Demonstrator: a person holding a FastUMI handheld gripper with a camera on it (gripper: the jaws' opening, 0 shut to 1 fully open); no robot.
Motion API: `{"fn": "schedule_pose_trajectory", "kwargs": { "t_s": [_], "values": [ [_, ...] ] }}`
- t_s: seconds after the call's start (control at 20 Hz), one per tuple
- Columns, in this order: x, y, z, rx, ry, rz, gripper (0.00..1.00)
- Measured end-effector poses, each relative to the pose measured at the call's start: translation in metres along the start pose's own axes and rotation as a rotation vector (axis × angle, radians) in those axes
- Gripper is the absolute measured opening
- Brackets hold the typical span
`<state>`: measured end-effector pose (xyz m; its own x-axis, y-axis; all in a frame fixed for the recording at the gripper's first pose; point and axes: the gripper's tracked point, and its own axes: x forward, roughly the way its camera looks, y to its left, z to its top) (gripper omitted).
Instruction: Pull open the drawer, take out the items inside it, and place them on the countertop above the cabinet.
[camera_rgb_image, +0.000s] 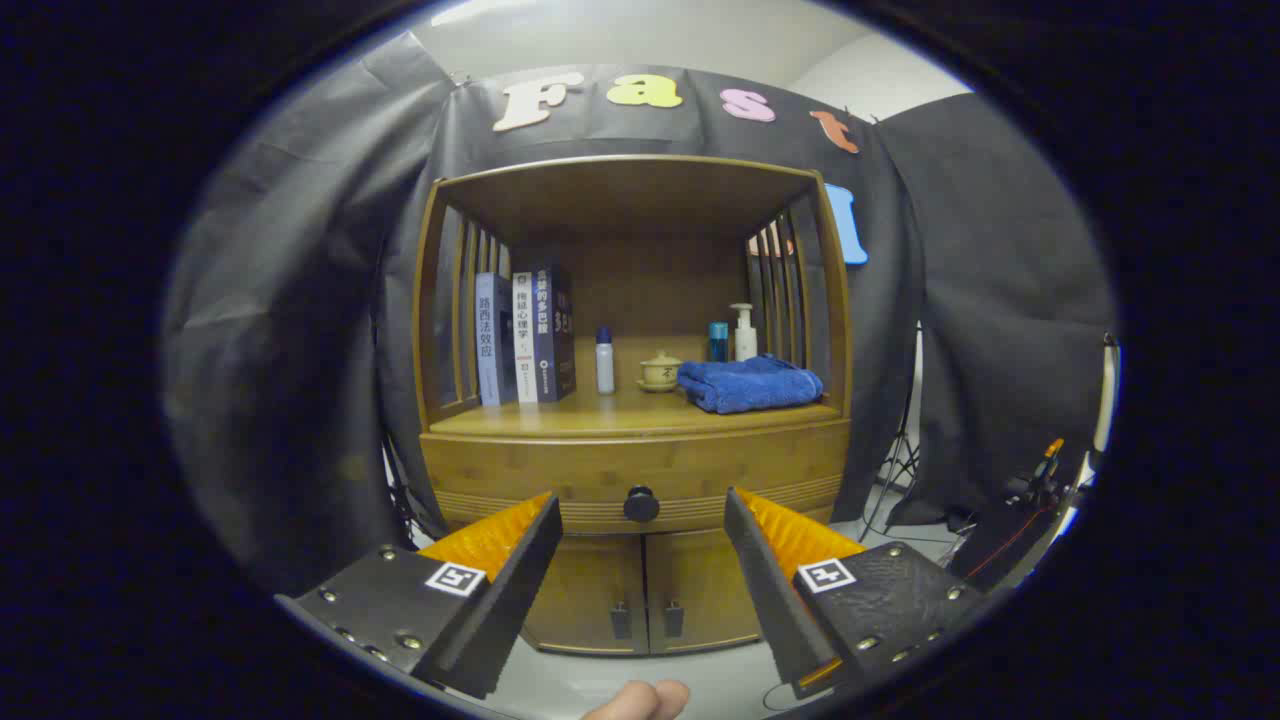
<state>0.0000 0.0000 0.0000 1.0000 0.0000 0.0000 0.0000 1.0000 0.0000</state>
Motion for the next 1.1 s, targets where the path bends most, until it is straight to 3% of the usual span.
{"fn": "schedule_pose_trajectory", "kwargs": {
  "t_s": [0.8,1.1],
  "values": [
    [0.015,0.018,-0.01,0.003,0.02,0.015,0.98],
    [0.042,0.028,-0.006,0.028,-0.009,0.024,0.98]
  ]
}}
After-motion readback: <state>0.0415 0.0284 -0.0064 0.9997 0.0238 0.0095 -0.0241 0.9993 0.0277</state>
